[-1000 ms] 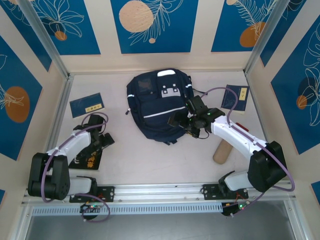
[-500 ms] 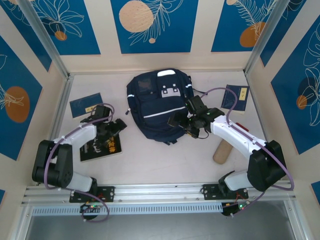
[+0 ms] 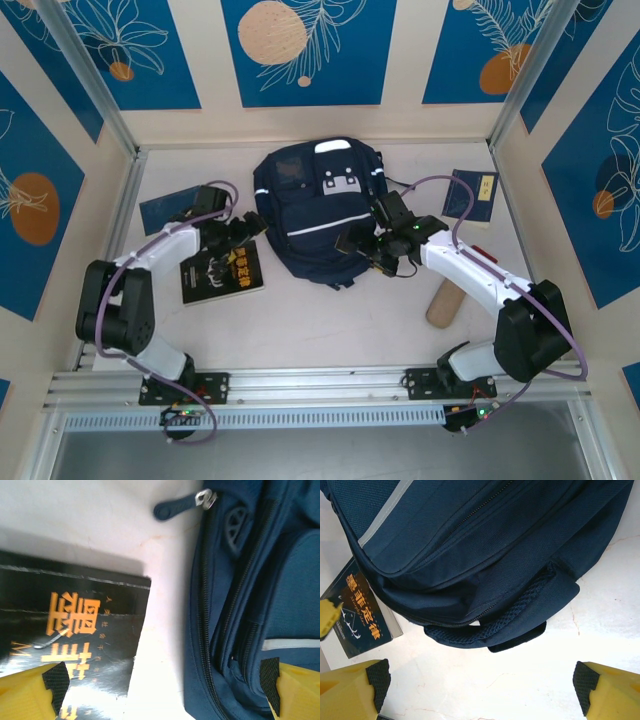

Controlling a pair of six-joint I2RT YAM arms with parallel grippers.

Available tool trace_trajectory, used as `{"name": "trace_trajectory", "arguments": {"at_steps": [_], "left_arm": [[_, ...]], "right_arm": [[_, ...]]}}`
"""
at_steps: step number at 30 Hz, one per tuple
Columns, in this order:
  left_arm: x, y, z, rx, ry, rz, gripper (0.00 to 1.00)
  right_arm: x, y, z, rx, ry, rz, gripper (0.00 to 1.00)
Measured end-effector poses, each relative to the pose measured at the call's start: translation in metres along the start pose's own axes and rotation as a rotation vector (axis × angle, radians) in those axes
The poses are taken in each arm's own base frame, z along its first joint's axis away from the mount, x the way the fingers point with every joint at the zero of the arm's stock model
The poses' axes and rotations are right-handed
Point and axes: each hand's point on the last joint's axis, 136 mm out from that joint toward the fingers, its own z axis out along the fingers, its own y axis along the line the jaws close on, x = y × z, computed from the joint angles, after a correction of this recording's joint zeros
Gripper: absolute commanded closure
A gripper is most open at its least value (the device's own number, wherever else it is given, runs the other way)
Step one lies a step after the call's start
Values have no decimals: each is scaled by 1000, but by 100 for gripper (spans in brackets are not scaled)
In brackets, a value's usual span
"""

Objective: Pack books, pencil case, and school supplies into a backpack

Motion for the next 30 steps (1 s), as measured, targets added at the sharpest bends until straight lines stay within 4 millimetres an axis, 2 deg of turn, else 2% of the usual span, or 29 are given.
{"name": "trace_trajectory", "arguments": {"at_steps": [3,7,11,15,20,30], "left_arm": [[-11,12,-23,-45,-54,35,0],[-27,47,-45,-137,-119,24,0],[-23,96,-46,-251,-107,-8,0],[-7,126,-37,-325,-45,-17,0],[5,141,-22,-366,19,-5,1],[13,137,-22,-331,-17,27,0]], "right_arm": [[3,1,3,0,9,-6,4],[7,6,11,6,34,-15,4],[9,14,16,-4,48,-31,4],[11,20,16,-14,52,-43,4],[11,24,15,-20,52,-50,4],[9,28,12,-25,46,-53,4]]}}
